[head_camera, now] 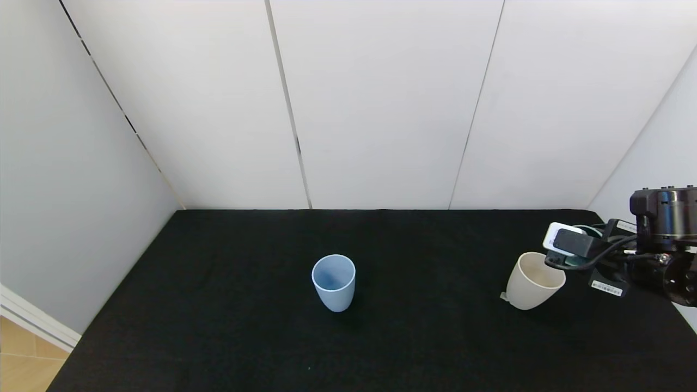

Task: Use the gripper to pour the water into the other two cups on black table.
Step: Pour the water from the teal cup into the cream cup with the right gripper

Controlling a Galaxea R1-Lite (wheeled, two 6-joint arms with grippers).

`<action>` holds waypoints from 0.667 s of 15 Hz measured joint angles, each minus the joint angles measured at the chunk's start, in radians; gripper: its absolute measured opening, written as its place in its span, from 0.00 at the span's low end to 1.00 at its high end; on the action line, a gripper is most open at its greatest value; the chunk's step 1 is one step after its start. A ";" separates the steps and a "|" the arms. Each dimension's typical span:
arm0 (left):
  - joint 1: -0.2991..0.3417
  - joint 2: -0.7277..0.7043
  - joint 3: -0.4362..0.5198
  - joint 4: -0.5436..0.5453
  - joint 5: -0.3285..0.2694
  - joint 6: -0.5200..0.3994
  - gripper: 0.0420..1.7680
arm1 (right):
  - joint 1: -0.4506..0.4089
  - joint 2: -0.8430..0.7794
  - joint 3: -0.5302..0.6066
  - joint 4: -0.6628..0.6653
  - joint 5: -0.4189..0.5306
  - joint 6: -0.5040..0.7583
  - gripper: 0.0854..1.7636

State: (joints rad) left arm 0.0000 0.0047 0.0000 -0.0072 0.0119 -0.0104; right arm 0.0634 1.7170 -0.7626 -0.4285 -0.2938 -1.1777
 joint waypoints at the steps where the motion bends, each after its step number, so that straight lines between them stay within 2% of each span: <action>1: 0.000 0.000 0.000 0.000 0.000 0.000 0.97 | 0.002 0.010 -0.009 0.000 -0.007 -0.024 0.66; 10: 0.000 0.000 0.000 0.000 0.000 0.000 0.97 | 0.013 0.038 -0.041 -0.003 -0.059 -0.264 0.66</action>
State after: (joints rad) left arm 0.0000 0.0047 0.0000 -0.0072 0.0119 -0.0104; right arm 0.0764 1.7549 -0.8034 -0.4311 -0.3530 -1.4421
